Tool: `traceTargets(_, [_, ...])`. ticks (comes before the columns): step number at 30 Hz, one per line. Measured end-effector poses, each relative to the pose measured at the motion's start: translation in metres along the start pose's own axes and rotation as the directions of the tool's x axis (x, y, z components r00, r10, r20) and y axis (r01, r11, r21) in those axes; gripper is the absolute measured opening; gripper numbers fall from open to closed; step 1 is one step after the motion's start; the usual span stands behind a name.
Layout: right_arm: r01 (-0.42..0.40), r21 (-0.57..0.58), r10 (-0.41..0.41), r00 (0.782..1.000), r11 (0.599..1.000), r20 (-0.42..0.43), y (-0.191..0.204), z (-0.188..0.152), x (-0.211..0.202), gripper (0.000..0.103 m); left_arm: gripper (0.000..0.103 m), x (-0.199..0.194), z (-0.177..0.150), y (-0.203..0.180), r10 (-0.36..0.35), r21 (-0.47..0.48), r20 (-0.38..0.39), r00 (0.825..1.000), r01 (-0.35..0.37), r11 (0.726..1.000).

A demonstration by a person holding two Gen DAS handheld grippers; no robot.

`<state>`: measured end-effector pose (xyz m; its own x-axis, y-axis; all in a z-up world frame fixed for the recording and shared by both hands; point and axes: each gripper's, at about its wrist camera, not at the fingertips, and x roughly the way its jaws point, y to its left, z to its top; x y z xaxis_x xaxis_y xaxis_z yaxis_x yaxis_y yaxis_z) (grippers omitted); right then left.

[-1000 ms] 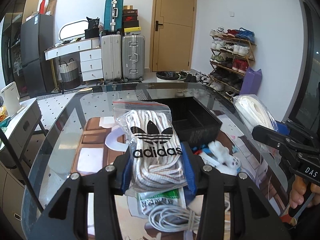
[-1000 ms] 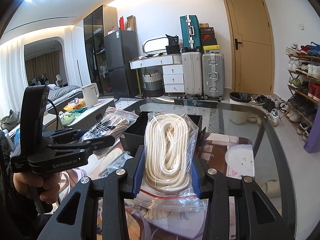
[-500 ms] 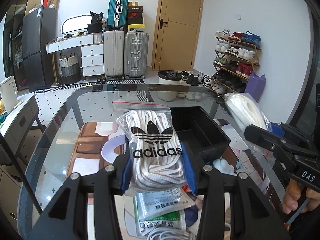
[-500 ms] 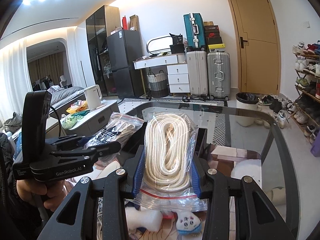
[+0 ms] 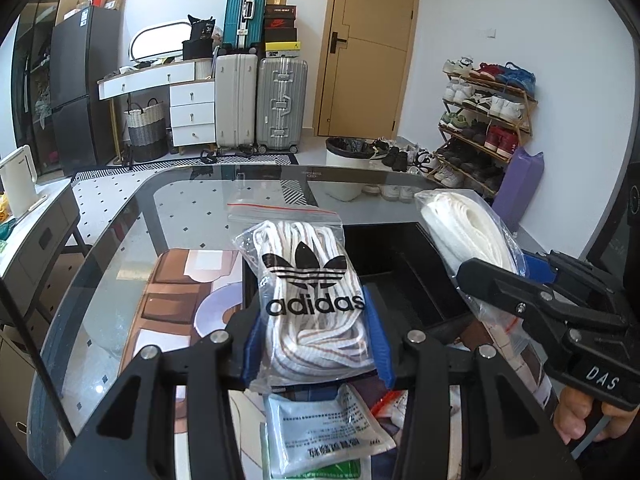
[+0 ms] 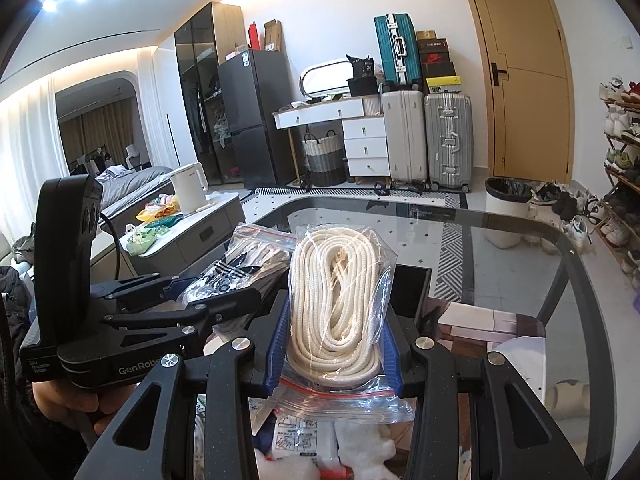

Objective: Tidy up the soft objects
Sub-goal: 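Carry the adidas bag and rope bag over the black box with both grippers, then lower both bags into the black box and open both grippers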

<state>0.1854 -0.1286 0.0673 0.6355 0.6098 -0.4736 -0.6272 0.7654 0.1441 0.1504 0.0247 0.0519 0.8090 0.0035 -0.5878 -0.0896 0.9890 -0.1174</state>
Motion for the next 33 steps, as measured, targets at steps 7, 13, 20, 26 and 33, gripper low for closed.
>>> traceTargets(7, [-0.006, -0.007, 0.006, 1.000, 1.000, -0.027, -0.002, 0.003, 0.019, 0.040, 0.044, 0.015, 0.003, -0.004, 0.031, 0.027, -0.016, 0.999, -0.030, 0.999])
traceTargets(13, [-0.011, -0.005, 0.011, 0.999, 1.000, -0.047, -0.002, 0.005, 0.034, 0.040, 0.044, 0.025, 0.002, -0.004, 0.050, 0.029, -0.025, 0.998, -0.049, 0.998])
traceTargets(20, [-0.010, -0.022, 0.008, 0.998, 1.000, -0.066, -0.003, 0.008, 0.047, 0.040, 0.045, 0.033, 0.002, -0.002, 0.061, 0.020, -0.041, 0.997, -0.060, 0.998])
traceTargets(26, [-0.008, -0.028, 0.006, 0.996, 1.000, -0.090, -0.002, 0.007, 0.060, 0.040, 0.045, 0.037, -0.001, -0.006, 0.064, 0.043, -0.046, 0.997, -0.062, 0.997])
traceTargets(33, [-0.010, -0.024, 0.007, 0.993, 1.000, -0.118, -0.003, 0.002, 0.068, 0.040, 0.044, 0.039, -0.004, -0.008, 0.063, 0.079, -0.051, 0.997, -0.059, 0.995])
